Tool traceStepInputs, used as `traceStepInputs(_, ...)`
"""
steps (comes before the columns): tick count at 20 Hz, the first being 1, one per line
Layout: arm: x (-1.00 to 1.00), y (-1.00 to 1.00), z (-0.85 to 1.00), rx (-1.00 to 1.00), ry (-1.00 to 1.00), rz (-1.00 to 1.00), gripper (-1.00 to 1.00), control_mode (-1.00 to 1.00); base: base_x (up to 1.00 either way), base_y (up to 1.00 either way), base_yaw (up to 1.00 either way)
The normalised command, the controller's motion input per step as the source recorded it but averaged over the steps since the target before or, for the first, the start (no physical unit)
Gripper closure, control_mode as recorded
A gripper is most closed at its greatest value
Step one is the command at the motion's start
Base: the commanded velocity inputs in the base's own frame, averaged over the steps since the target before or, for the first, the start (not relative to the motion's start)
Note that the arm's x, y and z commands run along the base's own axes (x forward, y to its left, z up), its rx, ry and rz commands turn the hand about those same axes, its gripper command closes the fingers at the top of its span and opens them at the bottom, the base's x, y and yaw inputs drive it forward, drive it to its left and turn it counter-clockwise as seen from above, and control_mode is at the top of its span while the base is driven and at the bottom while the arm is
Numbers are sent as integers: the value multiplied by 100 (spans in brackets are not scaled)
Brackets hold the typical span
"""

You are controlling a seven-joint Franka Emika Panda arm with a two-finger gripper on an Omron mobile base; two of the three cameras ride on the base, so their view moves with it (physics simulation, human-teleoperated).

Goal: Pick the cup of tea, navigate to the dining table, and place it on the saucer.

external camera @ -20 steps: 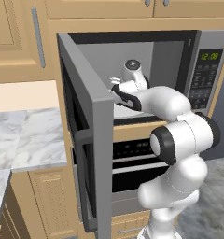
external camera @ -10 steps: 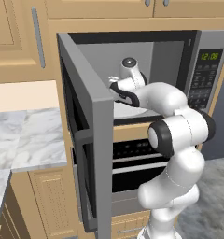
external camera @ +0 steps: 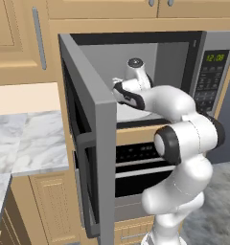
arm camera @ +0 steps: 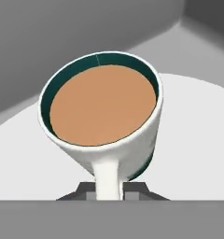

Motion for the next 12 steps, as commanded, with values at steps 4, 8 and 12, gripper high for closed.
traceStepInputs(4, -100, -6, 27, 8, -1, 0, 100, -100, 0, 0, 0)
traceStepInputs(8, -100, -10, 43, 6, 0, 0, 100, -100, 0, 0, 0)
traceStepInputs(12, -100, -21, 61, 0, -2, 8, 100, -100, 0, 0, 0)
